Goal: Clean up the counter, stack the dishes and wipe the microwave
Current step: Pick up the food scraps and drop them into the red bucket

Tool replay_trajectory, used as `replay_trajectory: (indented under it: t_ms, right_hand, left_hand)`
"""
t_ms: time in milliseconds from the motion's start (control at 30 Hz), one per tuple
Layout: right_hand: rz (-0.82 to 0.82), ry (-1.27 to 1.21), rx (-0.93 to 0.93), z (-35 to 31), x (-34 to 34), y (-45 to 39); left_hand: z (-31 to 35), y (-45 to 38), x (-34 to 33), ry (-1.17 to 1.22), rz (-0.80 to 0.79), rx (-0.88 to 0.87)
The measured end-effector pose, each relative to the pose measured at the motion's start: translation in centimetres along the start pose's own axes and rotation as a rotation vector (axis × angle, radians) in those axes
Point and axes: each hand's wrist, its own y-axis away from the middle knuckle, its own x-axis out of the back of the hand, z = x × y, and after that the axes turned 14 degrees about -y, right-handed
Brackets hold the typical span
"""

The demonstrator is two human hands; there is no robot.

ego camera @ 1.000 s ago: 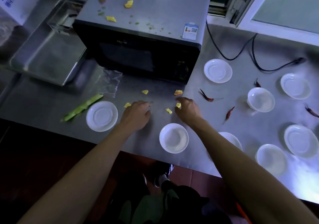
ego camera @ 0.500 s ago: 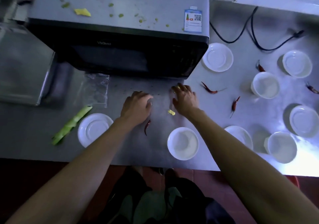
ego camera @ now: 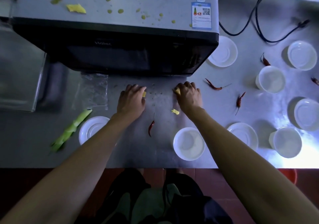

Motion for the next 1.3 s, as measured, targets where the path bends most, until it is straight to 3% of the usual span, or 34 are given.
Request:
replay_trajectory:
  t_ms: [433, 967, 1300]
  right_hand:
    - [0.108, -0.218, 0.031, -2.0, -1.2, 1.9]
    - [0.065, -0.138, -0.012, -3.4, -3.1, 2.1]
    - [0.171, -0.212, -0.083, -4.5, -3.4, 3.2]
  left_hand:
    - [-0.7, -1.1, -0.3, 0.017, -0.005, 0.017]
    - [-1.3, -1.2, -0.3, 0.131, 0.008, -0.084]
    - [-1.8, -1.6, 0.1, 0.146, -0.003, -0.175]
